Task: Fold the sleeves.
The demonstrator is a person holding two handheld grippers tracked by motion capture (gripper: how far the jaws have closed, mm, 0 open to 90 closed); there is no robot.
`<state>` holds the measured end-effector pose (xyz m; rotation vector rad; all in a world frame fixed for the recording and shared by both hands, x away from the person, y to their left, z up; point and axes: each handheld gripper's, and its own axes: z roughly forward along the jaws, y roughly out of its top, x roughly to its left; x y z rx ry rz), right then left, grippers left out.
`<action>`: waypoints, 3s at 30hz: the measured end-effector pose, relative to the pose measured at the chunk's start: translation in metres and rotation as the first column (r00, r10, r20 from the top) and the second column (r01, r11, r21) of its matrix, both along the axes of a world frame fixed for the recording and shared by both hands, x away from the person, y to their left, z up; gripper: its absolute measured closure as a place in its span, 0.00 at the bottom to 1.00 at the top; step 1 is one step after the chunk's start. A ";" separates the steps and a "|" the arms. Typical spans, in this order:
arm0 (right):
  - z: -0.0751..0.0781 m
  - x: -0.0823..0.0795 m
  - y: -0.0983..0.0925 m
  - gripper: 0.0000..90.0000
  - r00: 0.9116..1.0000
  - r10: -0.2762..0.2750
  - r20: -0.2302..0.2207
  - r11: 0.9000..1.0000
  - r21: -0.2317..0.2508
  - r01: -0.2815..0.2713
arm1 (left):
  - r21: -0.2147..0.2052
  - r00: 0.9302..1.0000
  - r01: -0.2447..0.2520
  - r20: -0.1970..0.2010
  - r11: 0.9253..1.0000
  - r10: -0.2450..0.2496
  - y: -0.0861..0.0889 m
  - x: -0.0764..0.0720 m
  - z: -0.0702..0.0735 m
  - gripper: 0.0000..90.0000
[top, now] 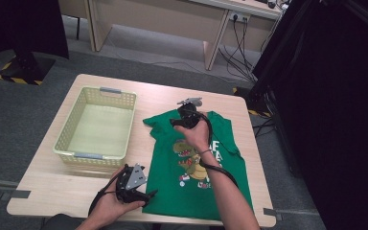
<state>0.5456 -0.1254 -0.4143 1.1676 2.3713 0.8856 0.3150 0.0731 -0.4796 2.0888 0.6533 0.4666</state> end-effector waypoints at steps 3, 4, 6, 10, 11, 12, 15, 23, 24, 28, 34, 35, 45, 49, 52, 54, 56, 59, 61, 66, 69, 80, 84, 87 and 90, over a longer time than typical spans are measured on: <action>-0.001 0.001 0.004 0.50 1.000 0.005 -0.003 1.000 0.002 -0.005 | 0.003 1.000 0.001 0.001 1.000 -0.001 0.000 0.000 0.000 0.12; -0.001 0.000 0.005 0.50 1.000 0.008 -0.005 1.000 0.000 -0.008 | 0.004 1.000 0.002 0.001 1.000 -0.002 0.000 0.000 0.000 0.12; -0.002 0.000 0.007 0.50 1.000 0.012 -0.007 1.000 0.001 -0.012 | 0.004 1.000 0.002 0.001 1.000 -0.002 0.000 0.000 0.000 0.12; -0.002 0.001 0.012 0.50 1.000 0.018 -0.010 1.000 0.003 -0.018 | 0.002 1.000 0.001 0.002 1.000 -0.001 0.000 0.000 0.000 0.12; -0.002 0.001 0.013 0.50 1.000 0.021 -0.008 1.000 0.003 -0.021 | 0.002 1.000 0.002 0.002 1.000 -0.002 0.000 0.000 0.000 0.12; -0.002 0.001 0.014 0.50 1.000 0.021 -0.009 1.000 0.004 -0.021 | 0.003 1.000 0.002 0.002 1.000 -0.002 0.000 0.000 0.000 0.12; -0.002 0.002 0.017 0.50 1.000 0.028 -0.007 1.000 0.001 -0.028 | 0.003 1.000 0.003 0.001 1.000 -0.003 0.000 0.000 0.000 0.12; 0.000 0.004 0.028 0.50 0.999 0.043 -0.008 0.999 0.006 -0.043 | 0.002 1.000 0.004 0.002 1.000 -0.004 0.000 0.000 0.000 0.12; 0.000 0.004 0.030 0.50 0.999 0.043 -0.010 0.999 0.007 -0.043 | 0.001 1.000 0.004 0.002 1.000 -0.004 0.000 0.000 0.000 0.12; 0.000 0.004 0.034 0.50 0.999 0.047 -0.013 0.999 0.008 -0.047 | 0.001 1.000 0.005 0.003 1.000 -0.005 0.000 -0.001 0.000 0.12; -0.001 0.004 0.041 0.50 0.998 0.066 -0.017 0.998 0.010 -0.065 | -0.001 1.000 0.004 0.000 1.000 -0.004 0.000 0.000 0.000 0.12; -0.002 0.004 0.043 0.50 0.998 0.068 -0.020 0.998 0.013 -0.067 | -0.001 1.000 0.005 0.001 1.000 -0.005 0.000 0.000 0.000 0.12; -0.012 0.008 0.059 0.49 0.995 0.088 -0.048 0.996 -0.003 -0.088 | 0.000 1.000 0.007 0.002 1.000 -0.007 0.000 -0.001 0.000 0.12; -0.016 0.009 0.064 0.49 0.994 0.090 -0.059 0.996 -0.002 -0.090 | 0.000 1.000 0.008 0.001 1.000 -0.008 0.000 -0.001 0.000 0.12; -0.020 0.011 0.068 0.50 0.994 0.090 -0.069 0.996 -0.006 -0.090 | -0.001 1.000 0.009 0.002 1.000 -0.009 0.000 -0.001 0.000 0.12; -0.021 0.011 0.068 0.50 0.993 0.090 -0.070 0.996 -0.008 -0.091 | 0.000 1.000 0.009 0.003 1.000 -0.009 0.000 -0.001 0.000 0.12; -0.024 0.012 0.069 0.50 0.993 0.087 -0.078 0.996 -0.012 -0.088 | 0.000 1.000 0.009 0.003 1.000 -0.009 0.000 -0.001 0.000 0.12; -0.026 0.013 0.071 0.51 0.993 0.087 -0.080 0.996 -0.015 -0.089 | -0.001 1.000 0.009 0.004 1.000 -0.009 0.000 -0.001 0.000 0.12; -0.027 0.014 0.072 0.51 0.993 0.086 -0.083 0.996 -0.014 -0.088 | 0.001 1.000 0.009 0.004 1.000 -0.009 0.000 -0.001 0.000 0.12; -0.031 0.015 0.074 0.53 0.992 0.091 -0.086 0.995 -0.021 -0.093 | 0.000 1.000 0.010 0.004 1.000 -0.010 0.000 -0.001 0.000 0.12; -0.032 0.014 0.075 0.56 0.992 0.094 -0.089 0.995 -0.026 -0.096 | 0.002 1.000 0.011 0.005 1.000 -0.011 0.000 -0.001 0.000 0.12; -0.034 0.014 0.078 0.74 0.991 0.103 -0.089 0.994 -0.036 -0.107 | 0.001 1.000 0.012 0.006 1.000 -0.012 0.000 -0.001 0.000 0.12; -0.034 0.014 0.078 0.80 0.990 0.108 -0.092 0.993 -0.037 -0.112 | 0.000 1.000 0.012 0.005 1.000 -0.012 0.000 -0.001 0.000 0.12; -0.035 0.014 0.078 0.85 0.990 0.108 -0.095 0.993 -0.036 -0.112 | 0.002 1.000 0.014 0.006 1.000 -0.014 0.000 -0.001 0.000 0.12; -0.036 0.014 0.078 0.90 0.989 0.113 -0.097 0.993 -0.035 -0.117 | 0.002 1.000 0.014 0.006 1.000 -0.014 0.000 -0.001 0.000 0.12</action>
